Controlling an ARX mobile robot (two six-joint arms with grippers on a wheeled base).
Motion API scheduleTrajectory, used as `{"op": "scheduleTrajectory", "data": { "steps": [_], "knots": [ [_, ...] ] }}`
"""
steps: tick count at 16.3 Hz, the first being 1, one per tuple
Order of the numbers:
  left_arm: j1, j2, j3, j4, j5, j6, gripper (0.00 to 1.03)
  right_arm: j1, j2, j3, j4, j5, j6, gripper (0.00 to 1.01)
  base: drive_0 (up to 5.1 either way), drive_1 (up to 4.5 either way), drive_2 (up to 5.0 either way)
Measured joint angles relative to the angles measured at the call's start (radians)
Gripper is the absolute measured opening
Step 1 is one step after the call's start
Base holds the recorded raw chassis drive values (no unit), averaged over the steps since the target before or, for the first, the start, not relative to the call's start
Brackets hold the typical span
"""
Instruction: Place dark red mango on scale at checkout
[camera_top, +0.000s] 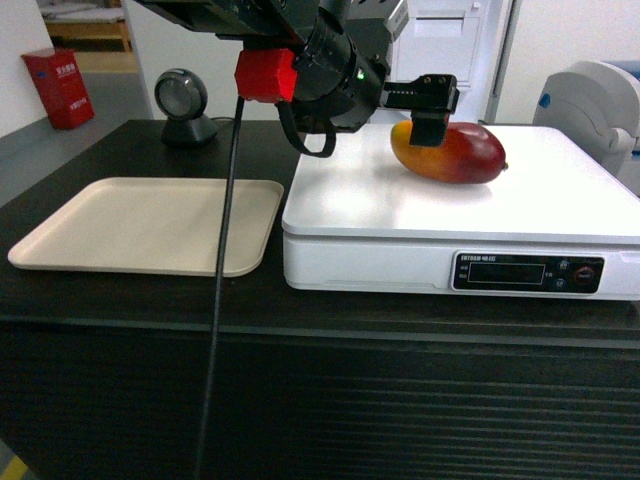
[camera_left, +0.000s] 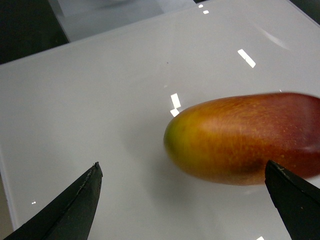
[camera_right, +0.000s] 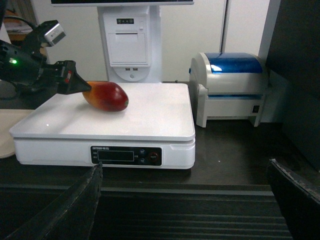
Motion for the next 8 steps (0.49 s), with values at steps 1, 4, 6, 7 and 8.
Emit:
{"op": "scheduleTrajectory", "data": {
  "steps": [1, 4, 6, 7, 8],
  "knots": [
    [0.003, 0.000, -0.008, 0.027, 0.002, -0.003, 0.98, 0.000, 0.000, 0.000, 0.000, 0.000, 0.000, 0.98, 0.0, 0.00, 0.0],
    [0.005, -0.014, -0.066, 0.169, 0.008, -0.032, 0.98, 0.000, 0.000, 0.000, 0.000, 0.000, 0.000, 0.98, 0.0, 0.00, 0.0],
    [0.005, -0.019, -0.109, 0.288, 0.005, -0.061, 0.98, 0.000, 0.000, 0.000, 0.000, 0.000, 0.000, 0.98, 0.0, 0.00, 0.0],
    [0.005, -0.020, -0.135, 0.362, -0.006, -0.088, 0.98, 0.000, 0.000, 0.000, 0.000, 0.000, 0.000, 0.98, 0.0, 0.00, 0.0],
    [0.005, -0.020, -0.156, 0.426, -0.017, -0.108, 0.98, 0.000, 0.000, 0.000, 0.000, 0.000, 0.000, 0.98, 0.0, 0.00, 0.0]
  ]
}}
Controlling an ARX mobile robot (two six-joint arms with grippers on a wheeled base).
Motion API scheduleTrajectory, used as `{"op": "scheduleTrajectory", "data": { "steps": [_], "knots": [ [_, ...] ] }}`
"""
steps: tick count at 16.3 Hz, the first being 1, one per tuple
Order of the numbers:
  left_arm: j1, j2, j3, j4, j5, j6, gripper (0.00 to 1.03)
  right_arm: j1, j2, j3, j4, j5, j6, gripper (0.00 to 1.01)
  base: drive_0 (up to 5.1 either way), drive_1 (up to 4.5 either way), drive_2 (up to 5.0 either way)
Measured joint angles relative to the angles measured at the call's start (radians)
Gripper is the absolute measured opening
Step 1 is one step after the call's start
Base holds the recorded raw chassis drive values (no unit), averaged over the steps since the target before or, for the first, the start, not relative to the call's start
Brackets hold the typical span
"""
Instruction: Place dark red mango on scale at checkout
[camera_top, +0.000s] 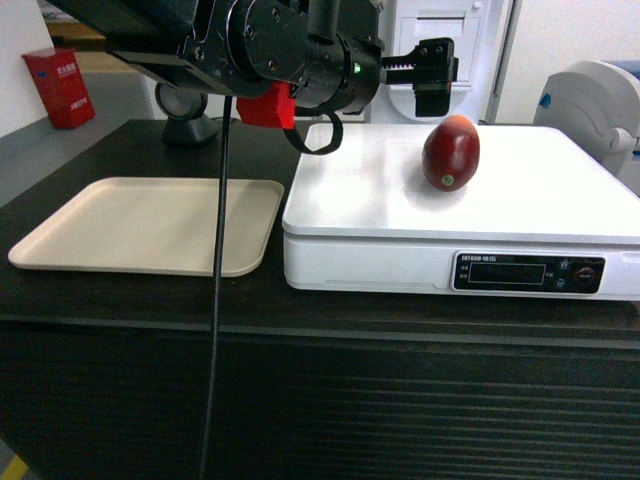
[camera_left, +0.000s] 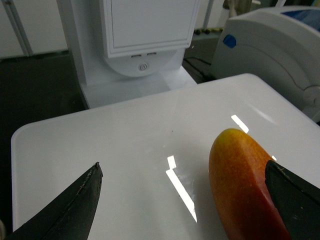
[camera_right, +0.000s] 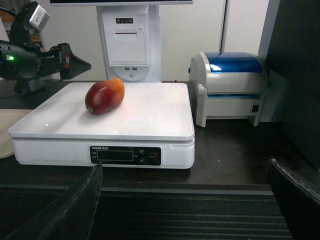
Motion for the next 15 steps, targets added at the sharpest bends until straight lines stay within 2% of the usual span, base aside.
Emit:
{"op": "scheduleTrajectory", "data": {
  "steps": [3, 5, 6, 8, 9, 10, 13, 15],
  "knots": [
    [-0.002, 0.000, -0.042, 0.155, -0.061, -0.016, 0.98, 0.000, 0.000, 0.000, 0.000, 0.000, 0.000, 0.98, 0.0, 0.00, 0.0],
    [-0.004, -0.002, -0.052, 0.177, -0.094, -0.017, 0.98, 0.000, 0.000, 0.000, 0.000, 0.000, 0.000, 0.98, 0.0, 0.00, 0.0],
    [-0.008, -0.013, -0.101, 0.288, -0.193, 0.010, 0.92, 0.000, 0.000, 0.000, 0.000, 0.000, 0.000, 0.98, 0.0, 0.00, 0.0],
    [-0.001, -0.071, -0.214, 0.364, -0.340, 0.043, 0.83, 0.000, 0.000, 0.000, 0.000, 0.000, 0.000, 0.98, 0.0, 0.00, 0.0],
    [0.011, -0.164, -0.376, 0.460, -0.436, 0.066, 0.72, 0.000, 0.000, 0.000, -0.001, 0.000, 0.000, 0.98, 0.0, 0.00, 0.0],
    [0.050, -0.266, -0.515, 0.546, -0.447, 0.081, 0.61, 0.000, 0.000, 0.000, 0.000, 0.000, 0.000, 0.98, 0.0, 0.00, 0.0],
    [0.177, -0.535, -0.900, 0.700, -0.395, 0.088, 0.27, 0.000, 0.000, 0.000, -0.001, 0.000, 0.000, 0.98, 0.0, 0.00, 0.0],
    [0.200, -0.612, -1.114, 0.726, -0.328, 0.088, 0.03, 0.000, 0.000, 0.000, 0.000, 0.000, 0.000, 0.98, 0.0, 0.00, 0.0]
  ]
}}
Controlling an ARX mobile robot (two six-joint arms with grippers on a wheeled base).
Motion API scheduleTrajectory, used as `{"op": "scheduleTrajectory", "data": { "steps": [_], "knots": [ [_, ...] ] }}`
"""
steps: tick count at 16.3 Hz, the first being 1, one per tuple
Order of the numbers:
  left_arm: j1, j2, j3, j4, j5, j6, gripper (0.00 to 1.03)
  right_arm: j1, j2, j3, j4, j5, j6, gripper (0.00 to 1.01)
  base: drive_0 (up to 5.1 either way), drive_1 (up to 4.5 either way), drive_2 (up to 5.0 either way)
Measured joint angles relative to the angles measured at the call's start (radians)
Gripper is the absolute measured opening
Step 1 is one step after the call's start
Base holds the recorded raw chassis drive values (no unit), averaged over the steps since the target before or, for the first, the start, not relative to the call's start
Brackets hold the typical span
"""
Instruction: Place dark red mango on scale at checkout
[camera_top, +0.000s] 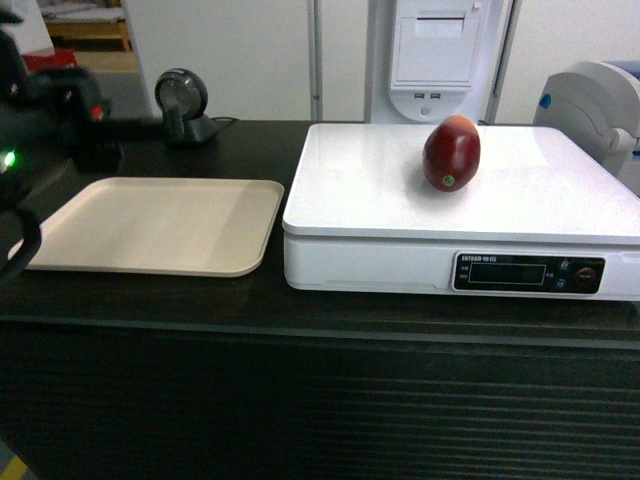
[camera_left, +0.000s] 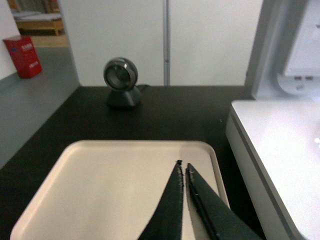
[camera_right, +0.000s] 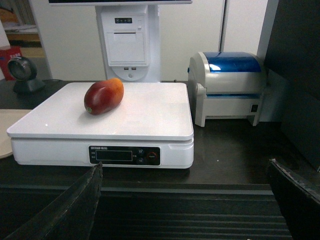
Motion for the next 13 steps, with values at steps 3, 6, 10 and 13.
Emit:
{"op": "scheduleTrajectory", "data": {
  "steps": [3, 6, 10, 13],
  "knots": [
    [0.071, -0.194, -0.189, 0.042, 0.055, 0.003, 0.02, 0.000, 0.000, 0.000, 0.000, 0.000, 0.000, 0.98, 0.0, 0.00, 0.0],
    [0.107, -0.274, -0.339, 0.093, 0.107, 0.003, 0.02, 0.000, 0.000, 0.000, 0.000, 0.000, 0.000, 0.98, 0.0, 0.00, 0.0],
    [0.159, -0.493, -0.463, -0.013, 0.150, 0.003, 0.02, 0.000, 0.000, 0.000, 0.000, 0.000, 0.000, 0.98, 0.0, 0.00, 0.0],
    [0.243, -0.654, -0.522, -0.124, 0.223, 0.004, 0.02, 0.000, 0.000, 0.000, -0.001, 0.000, 0.000, 0.98, 0.0, 0.00, 0.0]
  ]
}}
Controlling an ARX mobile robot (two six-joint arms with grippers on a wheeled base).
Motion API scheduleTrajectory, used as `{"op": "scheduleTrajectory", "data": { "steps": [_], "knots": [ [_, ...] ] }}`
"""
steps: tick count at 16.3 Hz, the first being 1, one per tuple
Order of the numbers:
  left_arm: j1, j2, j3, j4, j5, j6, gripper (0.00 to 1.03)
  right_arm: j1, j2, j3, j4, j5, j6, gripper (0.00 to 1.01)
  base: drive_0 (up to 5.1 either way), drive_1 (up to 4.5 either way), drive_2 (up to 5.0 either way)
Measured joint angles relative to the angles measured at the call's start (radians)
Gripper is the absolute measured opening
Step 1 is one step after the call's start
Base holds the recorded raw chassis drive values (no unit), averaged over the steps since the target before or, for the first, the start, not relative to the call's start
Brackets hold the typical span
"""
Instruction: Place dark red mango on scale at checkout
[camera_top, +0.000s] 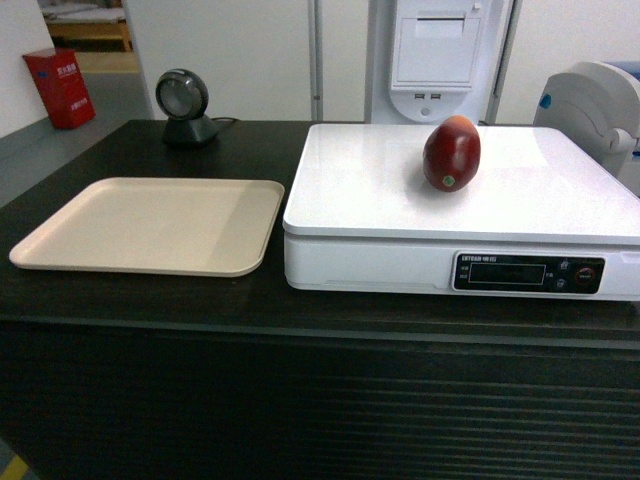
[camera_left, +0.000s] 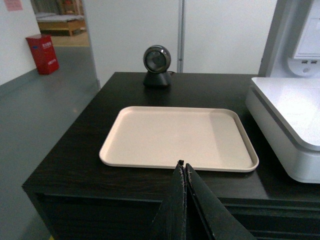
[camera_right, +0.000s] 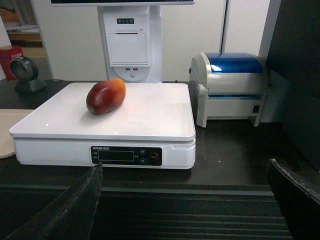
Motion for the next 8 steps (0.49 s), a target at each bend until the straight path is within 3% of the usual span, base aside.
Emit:
{"op": "scheduleTrajectory", "data": {
  "steps": [5, 8],
  "knots": [
    [-0.004, -0.109, -0.021, -0.086, 0.013, 0.000, 0.02, 0.000, 0.000, 0.000, 0.000, 0.000, 0.000, 0.98, 0.0, 0.00, 0.0],
    [-0.004, -0.246, -0.042, -0.198, 0.013, 0.000, 0.02, 0.000, 0.000, 0.000, 0.000, 0.000, 0.000, 0.98, 0.0, 0.00, 0.0]
  ]
}}
